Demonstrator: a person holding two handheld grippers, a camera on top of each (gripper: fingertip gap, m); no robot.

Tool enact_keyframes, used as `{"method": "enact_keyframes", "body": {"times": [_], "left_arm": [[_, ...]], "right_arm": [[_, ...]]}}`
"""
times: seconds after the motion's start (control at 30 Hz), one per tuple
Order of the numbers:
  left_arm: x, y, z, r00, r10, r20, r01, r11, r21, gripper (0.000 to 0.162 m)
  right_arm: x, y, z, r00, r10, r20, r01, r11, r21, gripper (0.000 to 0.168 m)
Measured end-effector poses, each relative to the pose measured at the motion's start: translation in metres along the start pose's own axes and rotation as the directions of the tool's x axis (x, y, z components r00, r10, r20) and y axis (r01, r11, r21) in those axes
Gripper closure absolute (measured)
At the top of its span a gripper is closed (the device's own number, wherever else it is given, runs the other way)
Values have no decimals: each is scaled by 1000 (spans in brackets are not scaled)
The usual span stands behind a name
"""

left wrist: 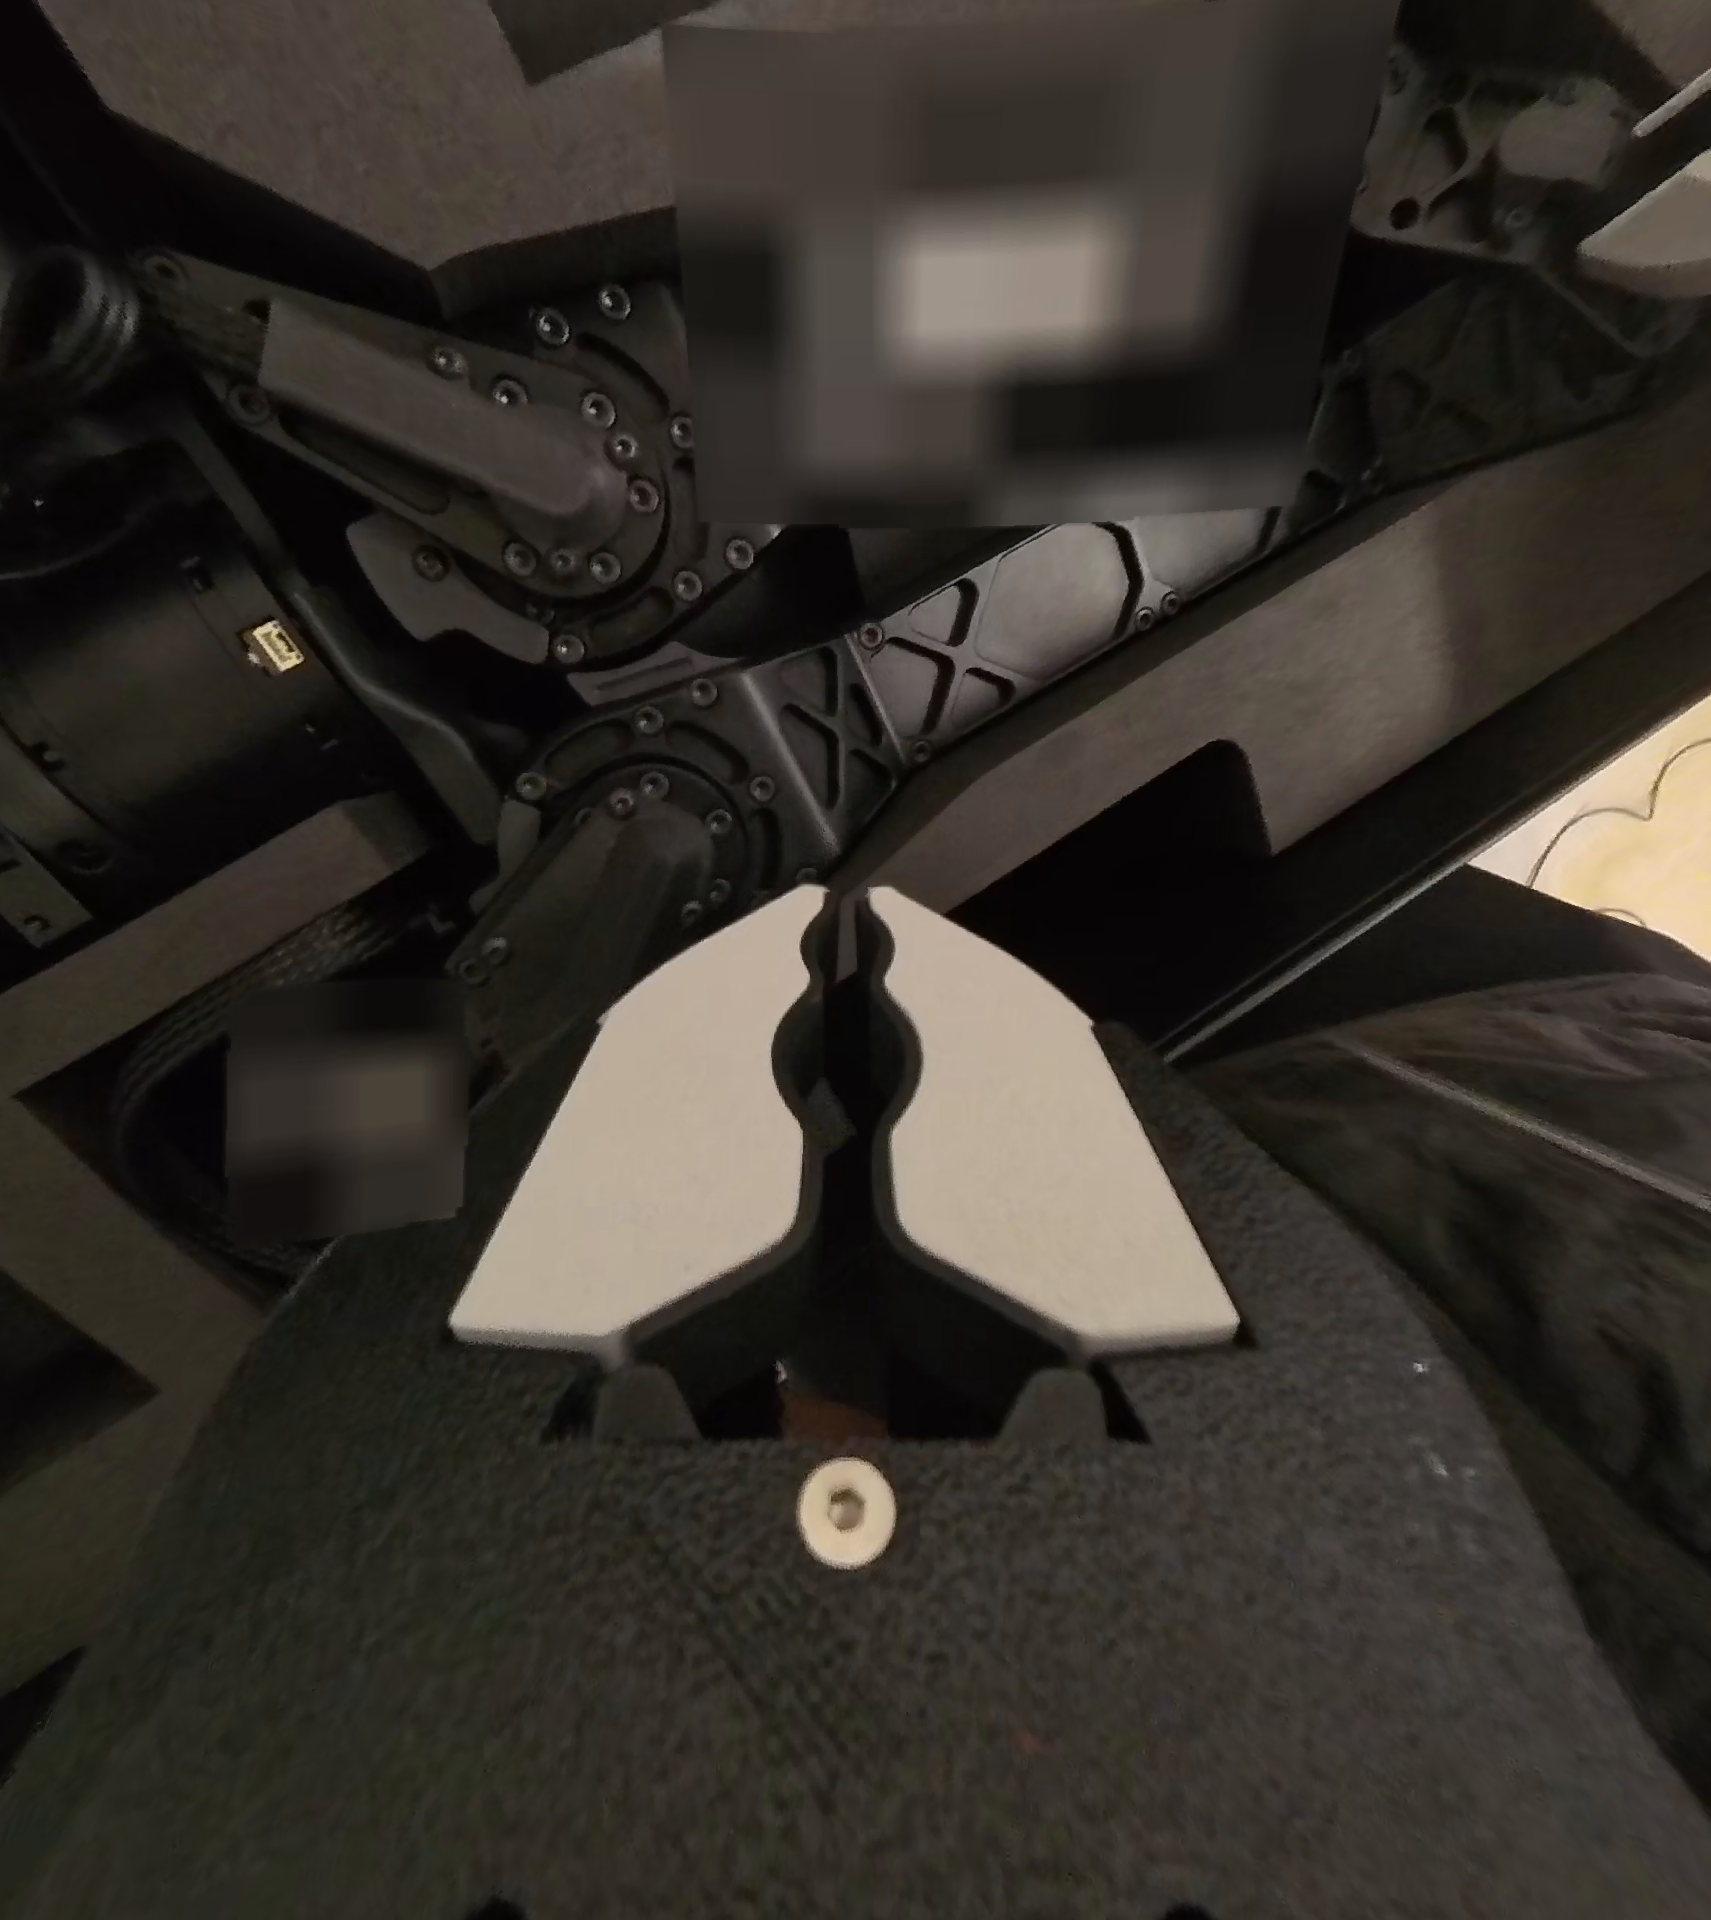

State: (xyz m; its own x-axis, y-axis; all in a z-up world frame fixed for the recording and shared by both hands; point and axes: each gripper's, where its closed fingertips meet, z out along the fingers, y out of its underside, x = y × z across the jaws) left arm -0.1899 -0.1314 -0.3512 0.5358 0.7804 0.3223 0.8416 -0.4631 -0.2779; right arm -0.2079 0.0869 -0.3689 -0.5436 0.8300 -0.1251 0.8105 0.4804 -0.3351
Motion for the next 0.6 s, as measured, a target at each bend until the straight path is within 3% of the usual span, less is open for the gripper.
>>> {"method": "enact_keyframes", "body": {"times": [0.1,0.23,0.6], "left_arm": [[-3,1,-3,1000,-5,10,5,1000,9,159],[-6,4,-6,999,-27,17,27,999,20,159],[-7,12,-9,999,-41,21,40,999,33,160]], "right_arm": [[0,1,1,1000,7,-21,-8,1000,-12,155],[2,0,2,990,-92,-104,92,996,0,156],[-1,-4,-10,985,-132,-109,124,989,-77,156]]}}
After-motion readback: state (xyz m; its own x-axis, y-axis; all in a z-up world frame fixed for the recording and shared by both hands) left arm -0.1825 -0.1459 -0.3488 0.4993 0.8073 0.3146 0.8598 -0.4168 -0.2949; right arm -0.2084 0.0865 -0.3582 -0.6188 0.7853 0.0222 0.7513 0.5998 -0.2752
